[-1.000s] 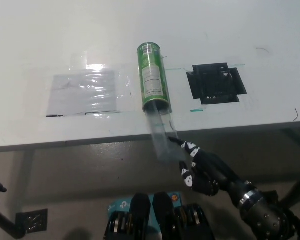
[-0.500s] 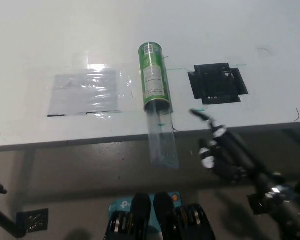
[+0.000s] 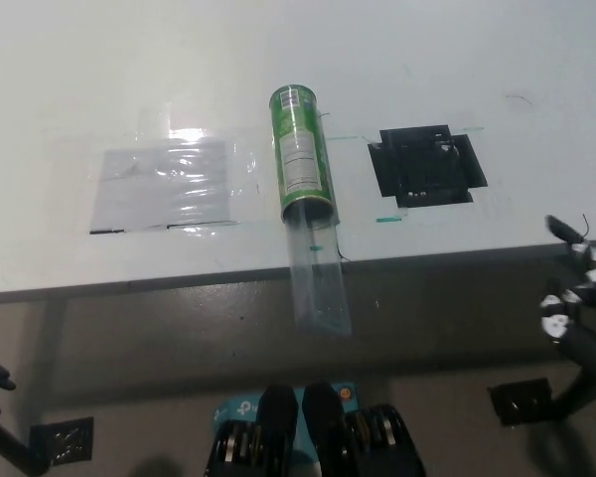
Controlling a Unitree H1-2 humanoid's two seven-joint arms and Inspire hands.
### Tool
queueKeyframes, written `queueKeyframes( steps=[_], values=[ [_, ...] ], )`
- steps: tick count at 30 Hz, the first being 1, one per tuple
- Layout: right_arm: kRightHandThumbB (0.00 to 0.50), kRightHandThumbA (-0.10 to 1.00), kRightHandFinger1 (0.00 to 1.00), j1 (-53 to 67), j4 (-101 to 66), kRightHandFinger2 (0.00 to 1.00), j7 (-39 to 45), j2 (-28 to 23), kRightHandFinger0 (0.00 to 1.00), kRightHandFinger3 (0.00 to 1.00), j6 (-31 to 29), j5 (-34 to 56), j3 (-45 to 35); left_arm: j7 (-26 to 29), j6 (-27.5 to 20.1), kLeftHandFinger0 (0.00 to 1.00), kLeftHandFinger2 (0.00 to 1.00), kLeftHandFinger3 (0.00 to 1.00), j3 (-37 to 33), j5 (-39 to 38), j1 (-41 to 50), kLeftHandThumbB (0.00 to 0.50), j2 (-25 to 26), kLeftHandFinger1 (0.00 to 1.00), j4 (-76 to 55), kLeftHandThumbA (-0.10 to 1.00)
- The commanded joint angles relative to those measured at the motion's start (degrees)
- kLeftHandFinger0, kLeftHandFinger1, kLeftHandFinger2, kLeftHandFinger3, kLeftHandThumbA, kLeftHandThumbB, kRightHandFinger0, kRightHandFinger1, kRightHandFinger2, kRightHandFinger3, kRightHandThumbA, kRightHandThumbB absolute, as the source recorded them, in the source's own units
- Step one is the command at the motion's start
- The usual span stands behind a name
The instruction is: The robot uses its right hand finger to pull out the chips tray kept inside a container in the middle of the desk
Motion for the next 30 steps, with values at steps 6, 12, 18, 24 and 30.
queueKeyframes(
  steps=[6,12,18,24,30],
  values=[
    [0.217,-0.10,0.00,1.16,10.46,0.85,-8.47,7.35,0.00,0.94,-2.48,5.86,-6.24,0.10,-1.22,0.24,0.39,0.64,0.23,-0.01,0.89,0.001,0.36,0.29,-0.57,-0.10],
    [0.204,-0.10,0.00,-0.50,15.58,0.78,-11.57,11.02,0.00,0.91,-3.36,7.15,-8.73,0.14,-1.52,0.19,0.34,0.63,0.00,0.28,0.53,0.000,0.19,0.25,-0.07,-0.10],
    [0.208,-0.10,0.01,-2.00,16.63,0.64,-13.59,12.06,0.00,0.82,0.89,7.31,-9.71,0.11,-1.55,0.22,0.37,0.64,0.31,0.05,0.15,0.000,0.12,0.27,0.11,-0.10],
    [0.195,-0.10,0.00,-2.12,16.53,0.57,-14.21,11.67,0.00,0.78,2.03,7.39,-9.11,0.16,-1.64,0.20,0.36,0.63,0.03,0.31,0.10,0.000,-0.06,0.26,0.04,-0.10],
    [0.209,-0.10,0.00,-2.21,16.64,0.55,-14.48,11.11,0.00,0.78,1.59,7.09,-8.36,0.28,-1.47,0.20,0.38,0.65,-0.01,0.47,0.01,0.000,-0.04,0.26,0.02,-0.10]
  ],
)
